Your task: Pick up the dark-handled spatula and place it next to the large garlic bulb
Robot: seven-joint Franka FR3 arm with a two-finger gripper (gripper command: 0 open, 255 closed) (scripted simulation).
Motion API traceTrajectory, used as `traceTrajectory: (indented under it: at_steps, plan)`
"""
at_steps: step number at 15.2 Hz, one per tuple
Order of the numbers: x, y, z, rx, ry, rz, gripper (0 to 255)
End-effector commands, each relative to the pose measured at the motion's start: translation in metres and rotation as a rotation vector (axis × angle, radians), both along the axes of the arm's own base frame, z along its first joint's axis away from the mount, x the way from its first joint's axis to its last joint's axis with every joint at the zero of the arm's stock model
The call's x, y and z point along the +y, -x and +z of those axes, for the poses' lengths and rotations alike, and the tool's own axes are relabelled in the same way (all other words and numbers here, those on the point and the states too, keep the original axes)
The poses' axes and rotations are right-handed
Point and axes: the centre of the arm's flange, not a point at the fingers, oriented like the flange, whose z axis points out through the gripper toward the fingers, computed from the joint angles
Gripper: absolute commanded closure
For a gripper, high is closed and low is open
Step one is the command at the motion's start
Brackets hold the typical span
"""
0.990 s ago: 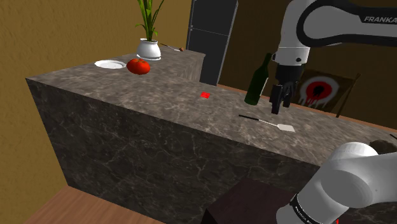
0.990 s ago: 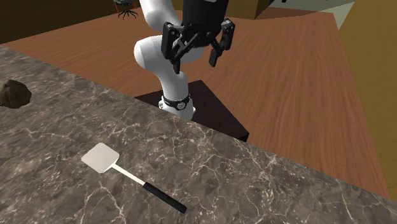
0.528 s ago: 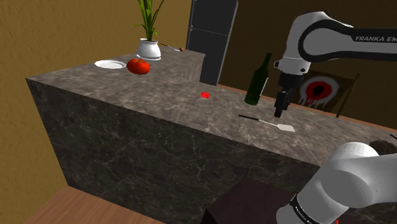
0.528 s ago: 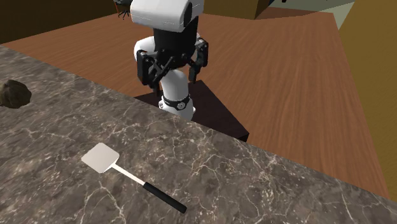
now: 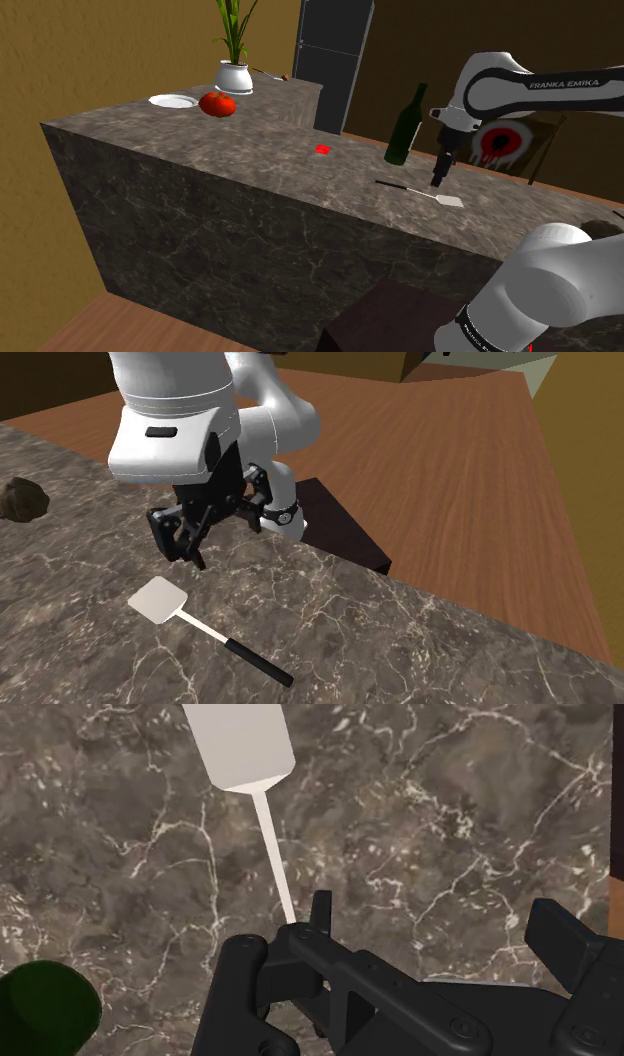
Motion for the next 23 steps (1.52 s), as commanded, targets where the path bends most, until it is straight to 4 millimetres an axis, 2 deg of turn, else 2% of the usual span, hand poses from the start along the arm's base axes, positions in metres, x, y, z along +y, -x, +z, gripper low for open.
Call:
traceTrajectory:
  at_steps: [1,7,15,22,23]
  plan:
    - [-0.019,-0.005,-0.013,-0.028,-0.014,0.064,0]
    - [-0.076,-0.038,-0.051,-0.100,-0.055,0.231,0]
    - [-0.074,-0.040,-0.091,-0.100,-0.055,0.231,0]
    - [-0.074,-0.040,-0.091,-0.100,-0.055,0.231,0]
    - [-0.074,-0.040,-0.091,-0.100,-0.055,0.231,255]
